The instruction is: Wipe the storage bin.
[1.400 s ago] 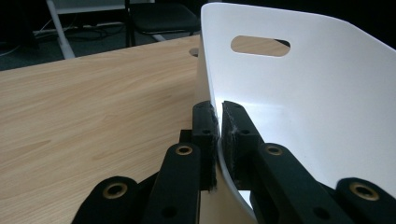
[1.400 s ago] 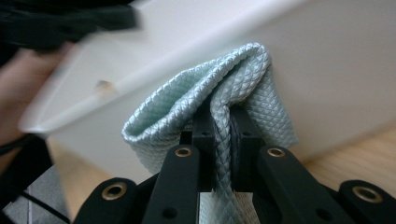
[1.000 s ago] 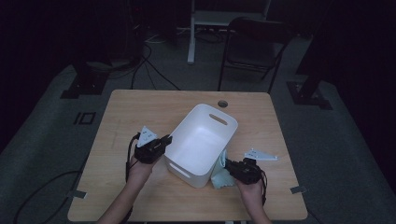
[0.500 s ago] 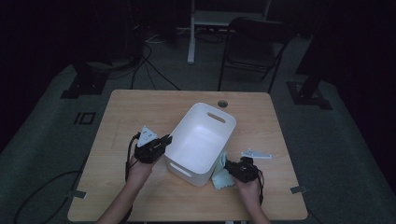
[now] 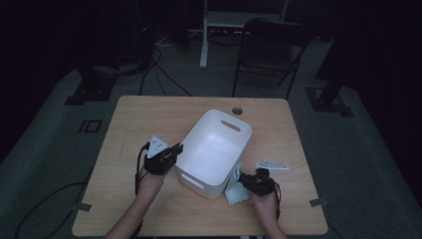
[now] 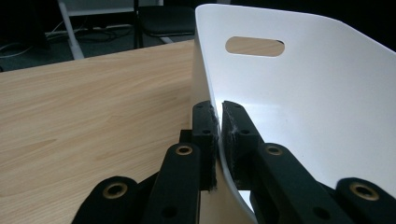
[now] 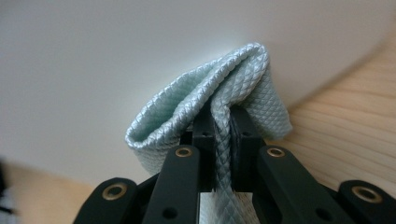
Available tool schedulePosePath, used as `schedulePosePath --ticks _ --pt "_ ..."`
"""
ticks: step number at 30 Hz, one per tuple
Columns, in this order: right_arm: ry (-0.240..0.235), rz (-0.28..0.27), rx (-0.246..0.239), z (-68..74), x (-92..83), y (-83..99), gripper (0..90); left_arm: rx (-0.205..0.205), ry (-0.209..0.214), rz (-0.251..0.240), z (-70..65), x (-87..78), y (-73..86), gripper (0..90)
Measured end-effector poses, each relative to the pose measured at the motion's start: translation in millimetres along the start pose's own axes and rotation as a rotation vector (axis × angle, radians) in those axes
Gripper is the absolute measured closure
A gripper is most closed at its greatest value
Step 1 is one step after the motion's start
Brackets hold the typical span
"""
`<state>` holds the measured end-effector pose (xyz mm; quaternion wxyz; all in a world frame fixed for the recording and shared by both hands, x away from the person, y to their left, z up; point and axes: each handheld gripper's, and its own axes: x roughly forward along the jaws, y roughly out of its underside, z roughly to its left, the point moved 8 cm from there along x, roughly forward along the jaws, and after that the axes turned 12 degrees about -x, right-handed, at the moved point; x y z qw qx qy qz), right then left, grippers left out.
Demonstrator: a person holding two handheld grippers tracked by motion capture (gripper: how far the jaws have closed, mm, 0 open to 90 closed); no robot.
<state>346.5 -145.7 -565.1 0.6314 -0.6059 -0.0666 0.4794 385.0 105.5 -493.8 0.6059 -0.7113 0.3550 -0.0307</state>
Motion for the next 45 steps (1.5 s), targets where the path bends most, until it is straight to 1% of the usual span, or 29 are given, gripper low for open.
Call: schedulePosePath --ticks 2,4,7,8,9,11,13,15,18,20,22,27,29,32,33,34,35,38,39,40,41,42,43,44,45 --pt "-0.030 -0.034 -0.021 12.2 -9.1 -7.0 83.1 -0.004 0.002 -0.003 0.1 0.1 0.0 84.5" --pt "-0.060 -0.069 -0.055 25.8 -18.5 -14.3 83.0 -0.002 -0.002 -0.007 -0.2 0.3 0.3 84.7" --pt "-0.102 -0.138 -0.105 45.4 -34.3 -25.2 82.8 -0.002 -0.001 -0.006 -2.0 0.4 0.8 85.0" --pt "-0.111 -0.160 -0.117 50.7 -38.6 -28.3 82.8 0.005 -0.002 -0.004 -2.5 0.5 0.9 85.3" --pt "-0.112 -0.171 -0.129 54.8 -41.0 -30.4 82.7 0.008 -0.004 -0.003 -2.6 0.7 0.9 85.6" --pt "-0.093 -0.173 -0.150 58.0 -41.0 -30.6 82.7 0.006 -0.003 -0.001 -2.8 1.0 0.9 85.9" --pt "-0.100 -0.183 -0.132 56.3 -38.5 -29.3 82.7 0.009 -0.008 0.000 -3.3 1.0 1.0 86.4" --pt "-0.081 -0.175 -0.123 53.1 -35.7 -27.7 82.8 0.011 -0.011 0.000 -3.3 0.9 1.0 86.3" --pt "-0.070 -0.159 -0.098 47.0 -30.4 -23.8 82.8 0.012 -0.012 -0.001 -3.0 0.9 0.9 86.1" --pt "-0.059 -0.139 -0.092 42.3 -26.2 -19.7 82.8 0.015 -0.013 0.000 -3.2 0.9 0.9 85.9" --pt "-0.062 -0.132 -0.076 38.8 -23.4 -17.0 82.9 0.011 -0.014 -0.002 -3.0 1.0 0.8 85.8" --pt "-0.052 -0.107 -0.058 31.9 -17.0 -11.4 82.8 0.011 -0.020 -0.002 -2.8 1.0 0.6 85.8" --pt "-0.050 -0.098 -0.044 28.3 -13.9 -8.5 82.8 0.013 -0.022 -0.002 -3.0 0.9 0.7 85.7" --pt "-0.032 -0.074 -0.030 21.1 -7.6 -2.8 82.9 0.011 -0.028 -0.003 -3.0 0.8 0.7 85.7" --pt "-0.032 -0.074 -0.030 21.1 -7.6 -2.8 82.9 0.011 -0.028 -0.003 -3.0 0.8 0.7 85.7" --pt "-0.024 -0.066 -0.026 18.2 -5.3 -0.5 82.8 0.008 -0.036 -0.006 -2.8 0.7 0.8 85.7" --pt "-0.010 -0.047 0.000 11.2 0.8 6.1 82.8 0.010 -0.042 -0.007 -2.9 0.5 0.9 85.6" --pt "0.000 -0.005 0.023 3.9 8.7 14.9 83.0 0.000 -0.046 -0.010 -2.8 0.6 0.7 85.7" --pt "0.000 -0.005 0.023 3.9 8.7 14.9 83.0 0.000 -0.046 -0.010 -2.8 0.6 0.7 85.7" --pt "-0.005 0.001 0.037 3.6 9.6 16.3 83.2 -0.006 -0.048 -0.012 -2.6 0.6 0.8 85.7" --pt "-0.004 0.013 0.033 6.0 7.5 15.3 83.2 -0.010 -0.046 -0.012 -2.4 0.6 0.8 85.8" --pt "-0.007 0.010 0.025 8.7 5.2 14.1 83.2 -0.012 -0.046 -0.011 -2.3 0.6 0.8 85.8" --pt "-0.018 -0.003 0.020 11.9 2.2 12.4 83.2 -0.011 -0.045 -0.009 -2.5 0.6 0.8 85.8" --pt "-0.052 -0.024 0.010 21.1 -5.1 8.4 83.2 -0.013 -0.045 -0.008 -2.5 0.6 0.8 85.8" --pt "-0.067 -0.035 -0.001 26.8 -9.4 6.0 83.1 -0.015 -0.047 -0.007 -2.6 0.6 0.9 85.8"
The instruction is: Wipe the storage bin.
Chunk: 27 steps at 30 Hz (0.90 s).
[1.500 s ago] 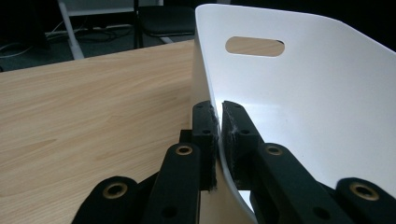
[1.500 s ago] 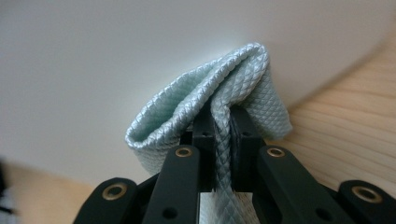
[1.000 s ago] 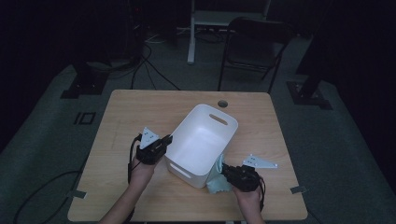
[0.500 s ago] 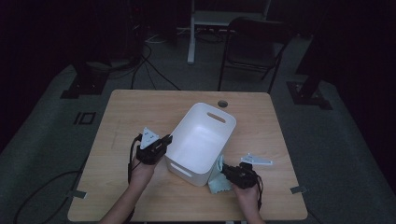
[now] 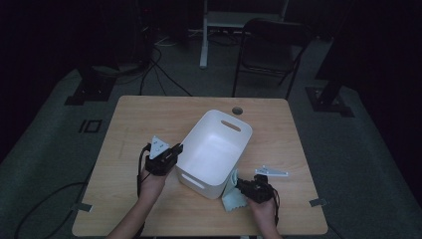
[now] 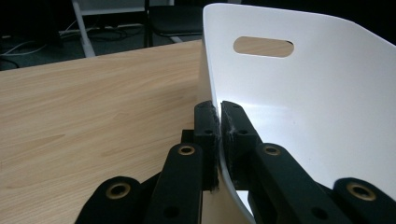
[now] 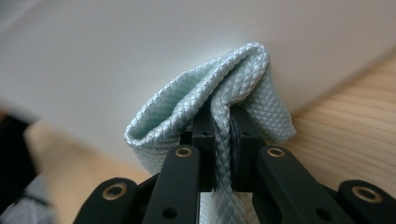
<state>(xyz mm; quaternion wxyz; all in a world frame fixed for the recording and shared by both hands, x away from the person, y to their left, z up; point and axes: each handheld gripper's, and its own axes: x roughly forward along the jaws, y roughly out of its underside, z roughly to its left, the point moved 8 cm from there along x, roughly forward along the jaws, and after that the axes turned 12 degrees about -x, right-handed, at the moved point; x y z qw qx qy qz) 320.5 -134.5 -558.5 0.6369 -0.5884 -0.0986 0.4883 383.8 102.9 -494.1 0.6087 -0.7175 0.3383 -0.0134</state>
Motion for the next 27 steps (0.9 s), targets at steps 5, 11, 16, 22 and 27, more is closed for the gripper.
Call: schedulePosePath --ticks 5,11,16,22,27 --pt "-0.084 -0.110 -0.088 44.4 -27.7 -17.0 82.4 0.006 -0.008 0.001 -0.9 -0.5 0.4 85.8" --pt "-0.075 -0.158 -0.120 60.0 -24.4 -23.6 79.5 -0.003 0.010 0.006 -0.4 -0.4 0.7 85.8" --pt "-0.046 -0.130 -0.114 54.6 -18.5 -16.3 82.0 0.012 0.024 0.008 -0.4 0.1 0.2 86.0" --pt "-0.020 -0.079 -0.091 43.3 -11.2 -6.9 82.8 0.008 0.029 0.013 -0.4 0.1 0.3 85.9" --pt "-0.008 -0.045 -0.059 31.1 -4.2 0.0 82.9 0.013 0.026 0.012 -0.9 0.2 0.5 85.9"
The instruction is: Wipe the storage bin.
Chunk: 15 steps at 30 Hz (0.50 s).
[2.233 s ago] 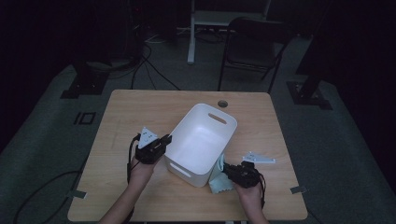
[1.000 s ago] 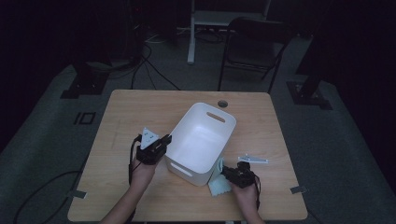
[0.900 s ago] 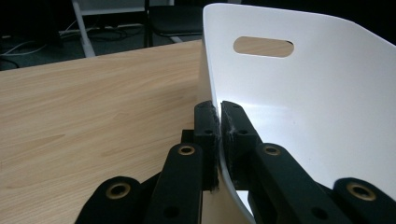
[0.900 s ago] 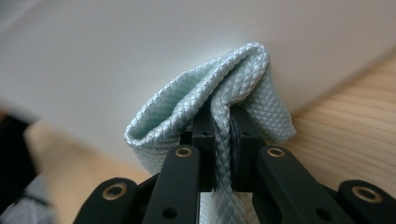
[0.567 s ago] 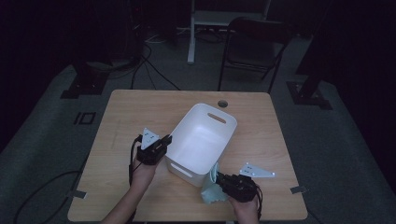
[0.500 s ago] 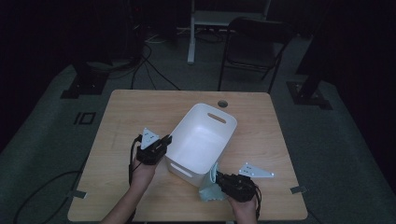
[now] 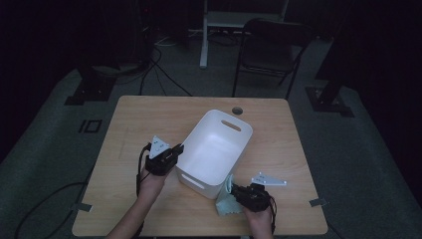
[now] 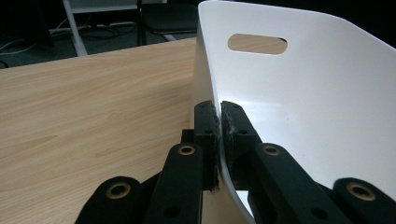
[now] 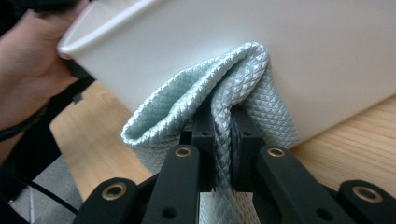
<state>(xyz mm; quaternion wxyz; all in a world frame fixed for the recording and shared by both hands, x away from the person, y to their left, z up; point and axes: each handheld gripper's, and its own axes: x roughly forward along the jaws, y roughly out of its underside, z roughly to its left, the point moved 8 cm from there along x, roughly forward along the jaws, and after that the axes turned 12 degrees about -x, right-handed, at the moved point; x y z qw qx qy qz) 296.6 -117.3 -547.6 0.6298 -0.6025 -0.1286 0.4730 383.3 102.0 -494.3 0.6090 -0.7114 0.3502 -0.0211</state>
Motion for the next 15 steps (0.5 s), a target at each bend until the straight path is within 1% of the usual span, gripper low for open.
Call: schedulePosePath --ticks 6,7,9,11,13,15 --pt "0.016 0.026 0.031 -13.8 6.6 6.1 83.0 -0.004 -0.006 -0.006 0.0 -0.1 0.0 85.7" --pt "0.021 0.031 0.037 -16.8 7.9 7.6 83.0 0.003 -0.008 -0.004 -0.1 0.0 0.0 85.7" --pt "0.033 0.040 0.049 -22.3 11.0 10.8 83.1 0.001 -0.009 -0.005 0.1 0.0 -0.1 85.6" --pt "0.040 0.055 0.060 -27.8 14.0 14.0 83.1 0.003 -0.010 -0.004 0.0 0.0 -0.2 85.5" --pt "0.055 0.074 0.064 -34.1 17.4 17.4 83.1 -0.003 -0.008 -0.006 0.4 0.0 -0.4 85.5" --pt "0.060 0.088 0.088 -40.6 20.7 20.5 83.1 -0.001 -0.012 -0.009 0.4 -0.2 -0.3 85.5"
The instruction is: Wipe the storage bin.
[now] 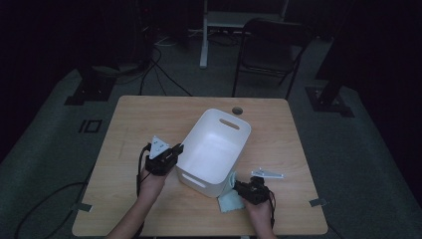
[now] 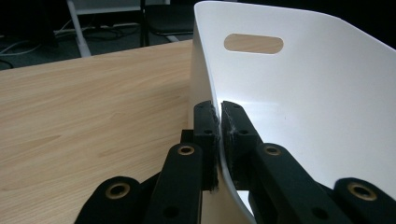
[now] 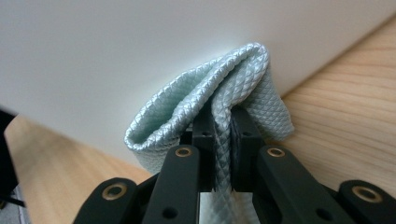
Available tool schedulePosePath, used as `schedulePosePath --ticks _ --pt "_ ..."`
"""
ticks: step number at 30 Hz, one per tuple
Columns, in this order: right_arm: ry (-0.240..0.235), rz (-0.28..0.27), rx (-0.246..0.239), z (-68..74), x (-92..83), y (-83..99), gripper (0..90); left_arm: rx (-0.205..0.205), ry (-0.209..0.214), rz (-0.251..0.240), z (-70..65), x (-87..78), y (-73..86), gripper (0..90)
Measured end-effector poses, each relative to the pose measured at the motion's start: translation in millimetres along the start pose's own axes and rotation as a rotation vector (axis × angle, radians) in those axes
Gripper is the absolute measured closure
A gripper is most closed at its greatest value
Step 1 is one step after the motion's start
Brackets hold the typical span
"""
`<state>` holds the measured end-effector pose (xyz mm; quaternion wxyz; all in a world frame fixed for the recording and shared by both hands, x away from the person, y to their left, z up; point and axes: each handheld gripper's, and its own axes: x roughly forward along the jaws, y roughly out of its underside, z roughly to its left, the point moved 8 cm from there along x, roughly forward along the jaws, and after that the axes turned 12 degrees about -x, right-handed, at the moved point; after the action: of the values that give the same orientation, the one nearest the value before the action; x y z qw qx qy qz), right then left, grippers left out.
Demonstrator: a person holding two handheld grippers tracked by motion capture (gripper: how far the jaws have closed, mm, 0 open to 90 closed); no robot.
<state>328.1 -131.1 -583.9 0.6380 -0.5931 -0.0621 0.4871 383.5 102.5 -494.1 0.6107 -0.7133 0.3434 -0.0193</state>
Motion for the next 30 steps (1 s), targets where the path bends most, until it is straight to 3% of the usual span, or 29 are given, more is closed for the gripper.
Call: schedulePosePath --ticks 8,12,20,22,27,30 --pt "0.021 0.013 0.031 -12.4 6.0 -1.4 83.6 0.005 -0.001 0.005 0.3 -0.2 -0.6 85.0" --pt "0.018 -0.012 0.030 -13.7 2.0 -9.4 83.7 0.009 -0.003 0.006 0.2 -0.1 -0.8 84.9" --pt "-0.013 -0.179 -0.026 -5.5 -25.8 -53.2 83.6 0.005 -0.005 0.006 0.5 0.1 -1.0 84.4" --pt "-0.005 -0.207 -0.054 -4.4 -31.5 -63.2 83.6 0.001 -0.002 0.008 0.8 0.0 -1.1 84.0" --pt "-0.018 -0.274 -0.048 -7.3 -47.9 -79.4 83.5 0.006 0.002 0.005 2.3 0.0 -1.6 81.2" --pt "0.010 -0.291 -0.059 -11.6 -57.6 -84.2 83.5 0.022 0.002 -0.001 2.4 0.2 -1.4 77.2"
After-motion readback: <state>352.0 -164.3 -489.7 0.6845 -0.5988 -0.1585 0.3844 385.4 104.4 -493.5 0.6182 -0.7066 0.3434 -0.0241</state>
